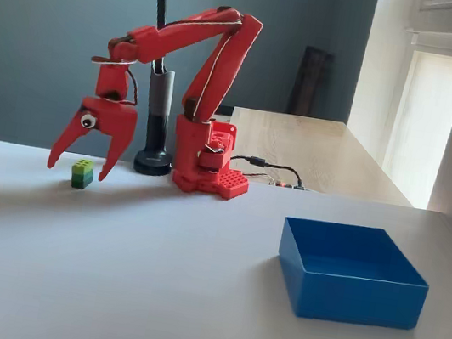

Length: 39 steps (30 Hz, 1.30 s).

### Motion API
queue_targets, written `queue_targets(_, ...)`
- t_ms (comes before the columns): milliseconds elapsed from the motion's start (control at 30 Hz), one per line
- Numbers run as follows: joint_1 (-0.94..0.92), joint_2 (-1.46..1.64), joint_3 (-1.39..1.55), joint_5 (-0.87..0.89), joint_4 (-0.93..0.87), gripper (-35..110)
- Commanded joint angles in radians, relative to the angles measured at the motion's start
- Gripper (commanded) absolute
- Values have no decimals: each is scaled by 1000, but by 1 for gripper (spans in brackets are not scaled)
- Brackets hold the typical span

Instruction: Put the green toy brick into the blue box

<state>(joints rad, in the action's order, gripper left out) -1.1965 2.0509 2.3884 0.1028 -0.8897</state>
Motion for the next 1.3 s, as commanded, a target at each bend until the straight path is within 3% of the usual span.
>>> queue_targets(0, -57, 14, -17, -5, 15, 35)
queue_targets(500, -135, 14, 89, -21, 94, 30)
queue_targets(800, -133, 14, 137, 0, 114, 1)
queue_targets(1267, 29, 14, 9, 0, 155, 0)
